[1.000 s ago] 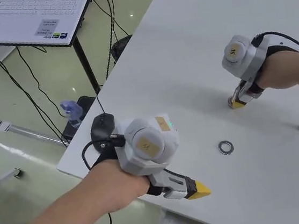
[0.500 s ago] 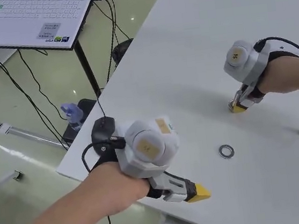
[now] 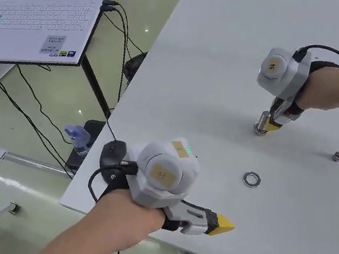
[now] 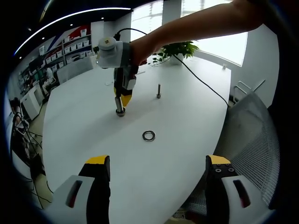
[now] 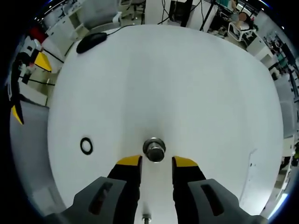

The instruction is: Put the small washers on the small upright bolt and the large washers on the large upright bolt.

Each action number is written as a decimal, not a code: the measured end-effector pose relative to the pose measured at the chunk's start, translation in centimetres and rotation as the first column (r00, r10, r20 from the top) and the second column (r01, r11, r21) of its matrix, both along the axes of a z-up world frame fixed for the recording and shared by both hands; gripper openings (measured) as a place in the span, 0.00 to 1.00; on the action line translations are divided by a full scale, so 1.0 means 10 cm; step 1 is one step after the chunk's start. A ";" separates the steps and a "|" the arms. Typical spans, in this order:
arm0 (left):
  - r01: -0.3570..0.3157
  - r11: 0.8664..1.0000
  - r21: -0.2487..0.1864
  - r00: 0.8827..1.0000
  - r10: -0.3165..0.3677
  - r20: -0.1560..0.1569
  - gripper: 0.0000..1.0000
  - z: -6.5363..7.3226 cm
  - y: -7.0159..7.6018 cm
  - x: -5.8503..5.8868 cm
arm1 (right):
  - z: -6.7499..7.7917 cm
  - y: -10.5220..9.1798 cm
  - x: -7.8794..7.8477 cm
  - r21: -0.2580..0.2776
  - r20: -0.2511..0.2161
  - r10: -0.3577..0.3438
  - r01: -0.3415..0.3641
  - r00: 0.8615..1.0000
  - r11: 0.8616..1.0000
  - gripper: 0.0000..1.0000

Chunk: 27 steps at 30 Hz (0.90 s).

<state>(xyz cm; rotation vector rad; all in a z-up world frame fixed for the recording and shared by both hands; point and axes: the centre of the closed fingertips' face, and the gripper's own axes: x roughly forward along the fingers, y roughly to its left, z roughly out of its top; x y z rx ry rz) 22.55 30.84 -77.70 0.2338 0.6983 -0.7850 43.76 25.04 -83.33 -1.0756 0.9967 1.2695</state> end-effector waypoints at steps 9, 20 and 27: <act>-0.003 1.000 0.006 1.000 0.003 0.010 0.84 0.03 0.03 0.01 | 0.18 -0.06 -0.12 0.005 0.009 0.004 -0.004 1.000 1.000 0.27; -0.010 1.000 0.007 1.000 0.010 0.022 0.84 0.08 0.03 0.01 | 0.25 -0.24 -0.35 0.016 -0.004 -0.030 0.030 1.000 0.999 0.28; -0.002 1.000 0.007 1.000 0.002 0.026 0.84 0.09 0.00 -0.01 | 0.25 -0.34 -0.53 0.033 -0.010 -0.049 0.049 0.999 0.998 0.28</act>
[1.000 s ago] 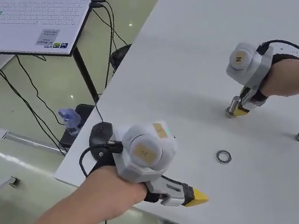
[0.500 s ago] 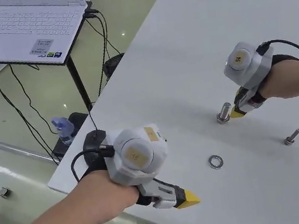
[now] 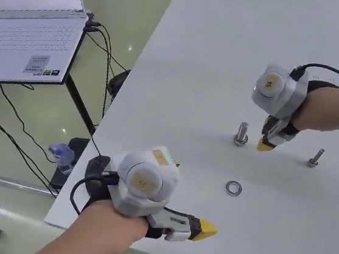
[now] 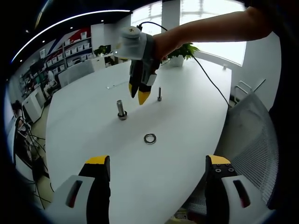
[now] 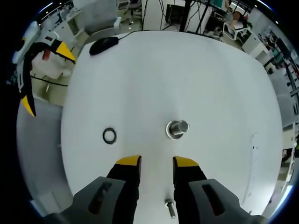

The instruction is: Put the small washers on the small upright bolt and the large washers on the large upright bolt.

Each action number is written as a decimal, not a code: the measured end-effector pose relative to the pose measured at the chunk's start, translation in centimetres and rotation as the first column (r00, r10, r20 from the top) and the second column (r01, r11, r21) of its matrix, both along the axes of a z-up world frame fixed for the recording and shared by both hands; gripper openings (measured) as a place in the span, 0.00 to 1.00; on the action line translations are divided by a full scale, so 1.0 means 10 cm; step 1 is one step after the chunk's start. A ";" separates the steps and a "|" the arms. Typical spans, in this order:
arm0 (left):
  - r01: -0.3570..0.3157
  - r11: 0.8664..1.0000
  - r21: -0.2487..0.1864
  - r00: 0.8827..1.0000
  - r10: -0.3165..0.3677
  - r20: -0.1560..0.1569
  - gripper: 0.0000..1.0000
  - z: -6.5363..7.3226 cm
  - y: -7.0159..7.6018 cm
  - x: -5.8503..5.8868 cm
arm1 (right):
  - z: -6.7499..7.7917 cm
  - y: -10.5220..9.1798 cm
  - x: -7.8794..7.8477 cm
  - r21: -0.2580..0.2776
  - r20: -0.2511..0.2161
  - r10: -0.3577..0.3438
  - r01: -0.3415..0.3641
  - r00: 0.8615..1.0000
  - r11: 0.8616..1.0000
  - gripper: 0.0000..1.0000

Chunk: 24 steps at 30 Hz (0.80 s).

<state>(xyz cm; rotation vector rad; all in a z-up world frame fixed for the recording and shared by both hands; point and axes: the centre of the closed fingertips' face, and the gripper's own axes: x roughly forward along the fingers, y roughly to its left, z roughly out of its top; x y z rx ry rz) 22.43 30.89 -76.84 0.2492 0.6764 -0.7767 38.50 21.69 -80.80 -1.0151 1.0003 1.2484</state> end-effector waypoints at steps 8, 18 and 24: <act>0.001 1.000 0.002 1.000 -0.001 0.005 0.84 0.02 0.00 -0.01 | -0.06 -0.06 -0.26 0.001 -0.002 0.010 -0.010 1.000 1.000 0.28; 0.001 1.000 -0.001 1.000 -0.001 0.009 0.84 0.03 0.00 -0.01 | -0.13 -0.01 -0.54 0.051 -0.036 0.008 -0.006 0.999 0.999 0.30; 0.001 1.000 -0.002 1.000 -0.001 0.008 0.84 0.03 0.00 -0.03 | -0.26 0.06 -0.61 0.083 -0.057 0.012 -0.007 0.998 0.997 0.34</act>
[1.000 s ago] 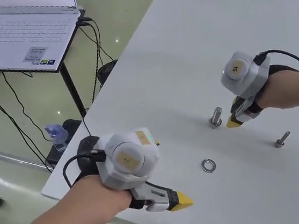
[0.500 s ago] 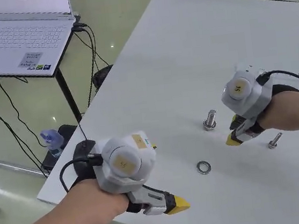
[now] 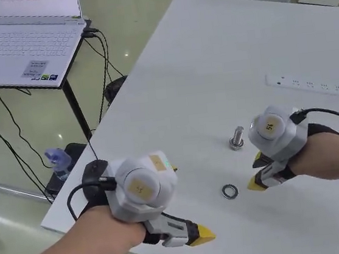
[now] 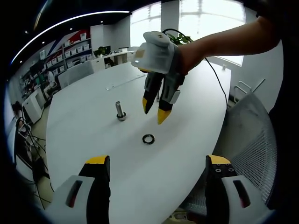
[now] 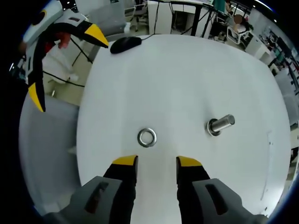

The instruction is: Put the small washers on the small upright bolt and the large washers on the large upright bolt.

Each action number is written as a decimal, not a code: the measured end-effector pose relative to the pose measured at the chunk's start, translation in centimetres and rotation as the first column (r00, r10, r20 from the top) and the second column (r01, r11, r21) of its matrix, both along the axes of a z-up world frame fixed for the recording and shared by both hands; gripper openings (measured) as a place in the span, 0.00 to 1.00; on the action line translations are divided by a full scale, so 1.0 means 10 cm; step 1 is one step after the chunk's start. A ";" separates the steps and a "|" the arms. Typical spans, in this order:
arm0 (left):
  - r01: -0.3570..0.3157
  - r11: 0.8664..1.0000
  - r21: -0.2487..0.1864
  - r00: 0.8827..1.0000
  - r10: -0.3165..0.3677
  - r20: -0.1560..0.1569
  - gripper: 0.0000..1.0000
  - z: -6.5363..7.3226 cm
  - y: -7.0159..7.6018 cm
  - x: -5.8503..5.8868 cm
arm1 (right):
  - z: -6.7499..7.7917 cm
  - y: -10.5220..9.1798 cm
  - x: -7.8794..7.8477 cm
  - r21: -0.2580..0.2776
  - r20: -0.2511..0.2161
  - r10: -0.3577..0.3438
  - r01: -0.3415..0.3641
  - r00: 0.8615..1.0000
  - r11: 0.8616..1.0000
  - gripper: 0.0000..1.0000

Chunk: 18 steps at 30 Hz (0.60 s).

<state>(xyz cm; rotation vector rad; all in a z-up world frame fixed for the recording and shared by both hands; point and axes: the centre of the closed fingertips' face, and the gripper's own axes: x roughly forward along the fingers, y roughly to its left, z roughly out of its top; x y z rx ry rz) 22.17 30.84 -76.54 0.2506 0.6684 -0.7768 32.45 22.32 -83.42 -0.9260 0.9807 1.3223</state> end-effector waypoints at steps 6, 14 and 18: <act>-0.008 1.000 -0.003 1.000 0.008 -0.001 0.84 0.00 0.01 0.00 | -0.09 0.11 -0.08 0.026 -0.024 0.006 -0.005 1.000 1.000 0.36; -0.002 1.000 -0.001 1.000 0.002 -0.008 0.83 -0.02 -0.01 -0.03 | -0.25 0.22 -0.09 0.052 -0.016 -0.006 0.006 1.000 0.999 0.37; 0.002 1.000 -0.003 1.000 -0.002 -0.007 0.83 -0.02 -0.02 -0.04 | -0.33 0.25 -0.11 0.049 -0.010 0.003 -0.003 1.000 0.999 0.37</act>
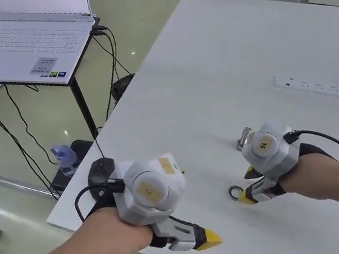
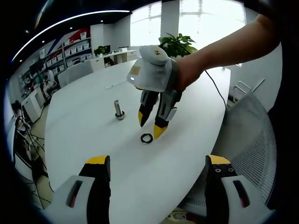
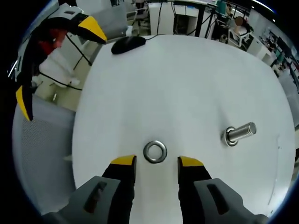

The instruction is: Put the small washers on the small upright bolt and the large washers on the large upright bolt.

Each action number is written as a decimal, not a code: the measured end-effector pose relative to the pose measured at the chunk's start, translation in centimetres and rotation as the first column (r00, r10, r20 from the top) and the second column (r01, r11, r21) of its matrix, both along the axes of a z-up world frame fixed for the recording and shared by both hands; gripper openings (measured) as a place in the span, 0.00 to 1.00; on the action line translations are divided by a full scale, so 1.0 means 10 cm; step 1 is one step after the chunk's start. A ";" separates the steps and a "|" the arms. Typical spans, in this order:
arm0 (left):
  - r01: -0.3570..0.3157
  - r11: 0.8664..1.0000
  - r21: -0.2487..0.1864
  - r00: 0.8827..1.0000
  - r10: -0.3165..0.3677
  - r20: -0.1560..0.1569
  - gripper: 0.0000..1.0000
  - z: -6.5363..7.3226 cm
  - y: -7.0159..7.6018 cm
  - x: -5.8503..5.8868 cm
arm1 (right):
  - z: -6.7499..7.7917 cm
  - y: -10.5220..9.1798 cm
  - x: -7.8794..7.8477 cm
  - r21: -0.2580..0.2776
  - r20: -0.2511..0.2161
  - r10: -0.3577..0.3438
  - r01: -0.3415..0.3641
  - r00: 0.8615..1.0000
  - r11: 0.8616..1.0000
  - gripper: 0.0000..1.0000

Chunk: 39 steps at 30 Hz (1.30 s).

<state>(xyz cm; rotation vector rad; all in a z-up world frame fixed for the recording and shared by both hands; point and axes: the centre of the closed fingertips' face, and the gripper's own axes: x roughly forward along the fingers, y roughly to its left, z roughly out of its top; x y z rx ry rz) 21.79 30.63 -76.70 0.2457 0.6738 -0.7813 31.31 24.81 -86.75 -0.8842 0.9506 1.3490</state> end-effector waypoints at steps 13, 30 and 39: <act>-0.010 1.000 0.000 1.000 0.010 -0.005 0.83 -0.01 0.05 -0.01 | -0.13 0.05 -0.04 -0.038 0.024 0.035 -0.034 0.999 0.999 0.36; -0.017 1.000 -0.013 1.000 0.017 0.002 0.82 0.00 0.03 0.03 | -0.13 0.06 -0.09 -0.140 0.028 0.106 -0.101 0.994 0.985 0.25; -0.020 1.000 -0.014 1.000 0.020 -0.004 0.81 -0.02 0.03 0.01 | -0.14 0.05 -0.07 -0.160 0.031 0.100 -0.094 0.994 0.983 0.22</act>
